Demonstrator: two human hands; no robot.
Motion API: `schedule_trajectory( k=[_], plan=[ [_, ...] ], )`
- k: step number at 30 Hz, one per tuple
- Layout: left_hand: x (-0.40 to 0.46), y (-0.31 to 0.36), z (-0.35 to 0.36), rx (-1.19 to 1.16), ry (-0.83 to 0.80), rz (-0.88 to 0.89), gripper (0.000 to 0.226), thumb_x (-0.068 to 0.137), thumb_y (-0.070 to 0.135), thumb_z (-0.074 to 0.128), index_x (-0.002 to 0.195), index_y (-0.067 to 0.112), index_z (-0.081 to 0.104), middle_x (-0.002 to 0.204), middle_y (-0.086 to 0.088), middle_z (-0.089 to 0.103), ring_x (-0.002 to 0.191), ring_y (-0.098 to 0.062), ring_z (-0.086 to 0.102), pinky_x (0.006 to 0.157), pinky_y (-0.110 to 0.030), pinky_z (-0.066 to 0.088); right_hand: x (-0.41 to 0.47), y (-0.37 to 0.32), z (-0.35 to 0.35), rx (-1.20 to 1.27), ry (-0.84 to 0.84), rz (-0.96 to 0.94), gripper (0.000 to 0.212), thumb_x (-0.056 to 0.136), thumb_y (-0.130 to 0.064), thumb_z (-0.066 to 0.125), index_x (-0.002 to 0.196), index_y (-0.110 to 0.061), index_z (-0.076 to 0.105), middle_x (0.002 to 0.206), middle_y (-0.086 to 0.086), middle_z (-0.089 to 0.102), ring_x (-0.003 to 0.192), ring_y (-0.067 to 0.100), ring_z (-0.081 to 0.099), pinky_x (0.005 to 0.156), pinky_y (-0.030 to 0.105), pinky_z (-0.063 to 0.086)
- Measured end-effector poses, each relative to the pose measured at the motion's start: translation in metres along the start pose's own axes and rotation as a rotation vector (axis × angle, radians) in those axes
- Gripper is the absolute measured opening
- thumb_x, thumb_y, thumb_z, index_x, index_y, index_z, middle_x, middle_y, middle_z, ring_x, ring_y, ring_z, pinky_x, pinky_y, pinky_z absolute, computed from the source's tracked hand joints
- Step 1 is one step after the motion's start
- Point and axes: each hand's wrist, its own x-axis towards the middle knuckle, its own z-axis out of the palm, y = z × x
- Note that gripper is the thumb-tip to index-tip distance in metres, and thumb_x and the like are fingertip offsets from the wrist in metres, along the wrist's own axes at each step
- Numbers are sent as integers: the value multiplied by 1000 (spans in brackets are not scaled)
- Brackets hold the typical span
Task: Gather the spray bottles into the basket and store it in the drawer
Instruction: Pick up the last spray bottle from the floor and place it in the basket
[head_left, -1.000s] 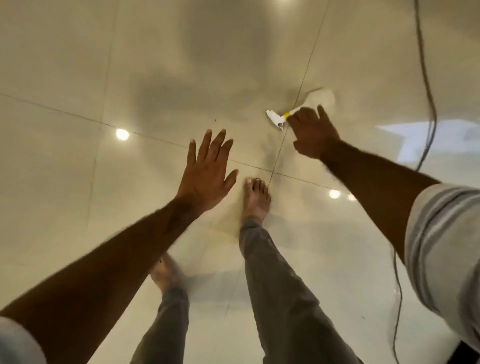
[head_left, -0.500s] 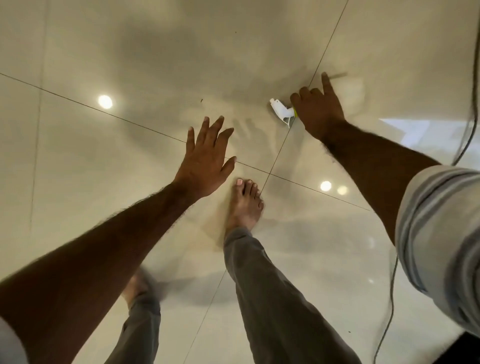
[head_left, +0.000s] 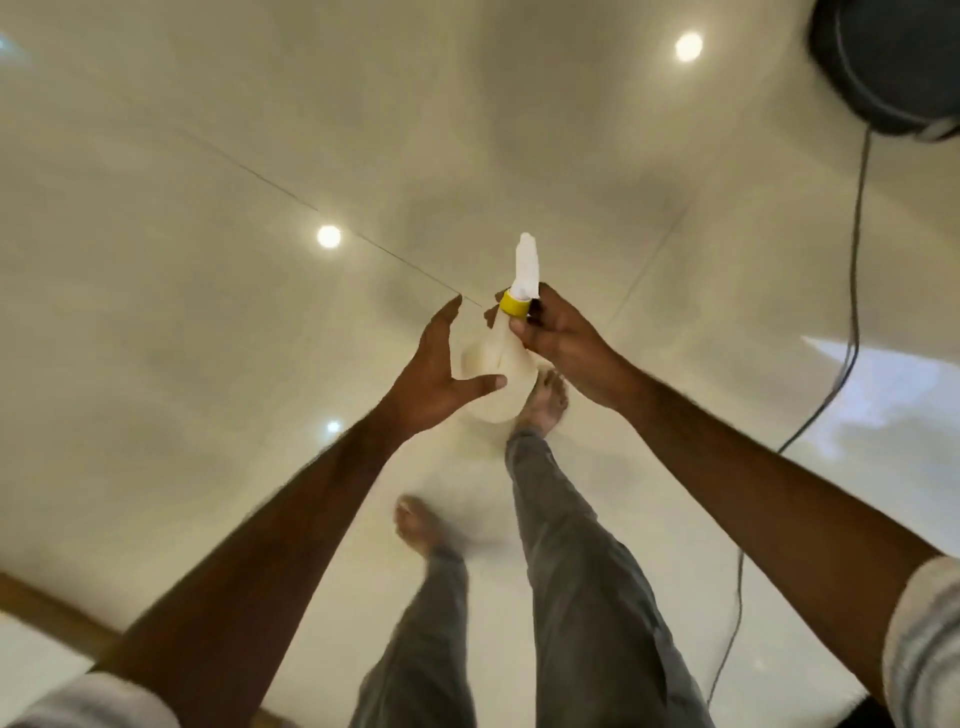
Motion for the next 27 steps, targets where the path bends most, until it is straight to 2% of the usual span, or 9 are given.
schedule_trajectory(
  k=[4, 6, 9, 12, 15, 18, 22, 25, 27],
  plan=[
    [-118, 19, -73, -163, -19, -45, 125, 54, 51, 91, 150, 44, 11, 145, 5, 42, 129, -16, 50, 89, -24, 50, -53, -78, 99, 142, -168, -19, 36, 102, -1, 44, 137, 3, 41, 125, 18, 59, 120, 33, 55, 107, 51, 40],
    [-175, 19, -97, -184, 37, -31, 125, 48, 57, 89, 148, 47, 14, 134, 6, 50, 120, -15, 57, 89, -30, 55, -76, -109, 146, 136, -251, -14, 36, 102, -4, 44, 138, -3, 43, 125, 14, 61, 122, 27, 55, 108, 46, 40],
    [-262, -3, -122, -218, 273, 26, 120, 50, 57, 89, 146, 46, 19, 129, 11, 52, 116, -10, 57, 84, -24, 54, -108, -137, 228, -76, -350, -43, 43, 100, -17, 55, 141, -9, 45, 131, 10, 62, 123, 21, 58, 106, 35, 46],
    [-335, -33, -128, -316, 570, 82, 120, 53, 52, 91, 149, 39, 20, 134, 11, 46, 113, -5, 56, 74, -12, 52, -139, -147, 312, -375, -389, -105, 54, 87, -36, 71, 135, -20, 52, 126, -2, 65, 121, 16, 61, 105, 41, 50],
    [-420, -80, -123, -365, 797, 113, 118, 61, 42, 92, 154, 29, 19, 142, 12, 33, 124, -5, 46, 92, -16, 48, -180, -136, 405, -602, -478, -189, 41, 87, -37, 73, 123, -25, 59, 118, -11, 68, 113, 13, 65, 100, 41, 52],
    [-511, -138, -114, -399, 914, 184, 89, 79, 35, 82, 150, 19, 30, 144, 12, 35, 127, 6, 41, 98, -7, 41, -227, -116, 495, -792, -638, -265, 32, 89, -36, 72, 118, -28, 62, 117, -13, 68, 114, 6, 63, 99, 34, 51],
    [-620, -216, -93, -441, 1111, 139, 59, 84, 32, 76, 134, 36, 44, 134, 35, 48, 124, 10, 45, 102, -13, 41, -283, -70, 602, -1005, -862, -367, 28, 89, -36, 71, 115, -28, 63, 121, -11, 67, 119, 10, 60, 101, 33, 48],
    [-689, -283, -74, -522, 1222, -36, 75, 82, 30, 79, 145, 17, 40, 143, 3, 47, 131, -16, 45, 109, -41, 43, -326, -19, 685, -1109, -1006, -394, 36, 88, -35, 73, 121, -23, 64, 123, -7, 67, 118, 11, 60, 98, 30, 48],
    [-723, -320, -65, -574, 1282, -100, 79, 81, 29, 80, 146, 15, 39, 144, -2, 47, 131, -19, 45, 109, -44, 43, -347, 11, 730, -1131, -1074, -390, 40, 86, -33, 74, 123, -21, 64, 121, -6, 68, 115, 10, 61, 94, 27, 47]
  ],
)
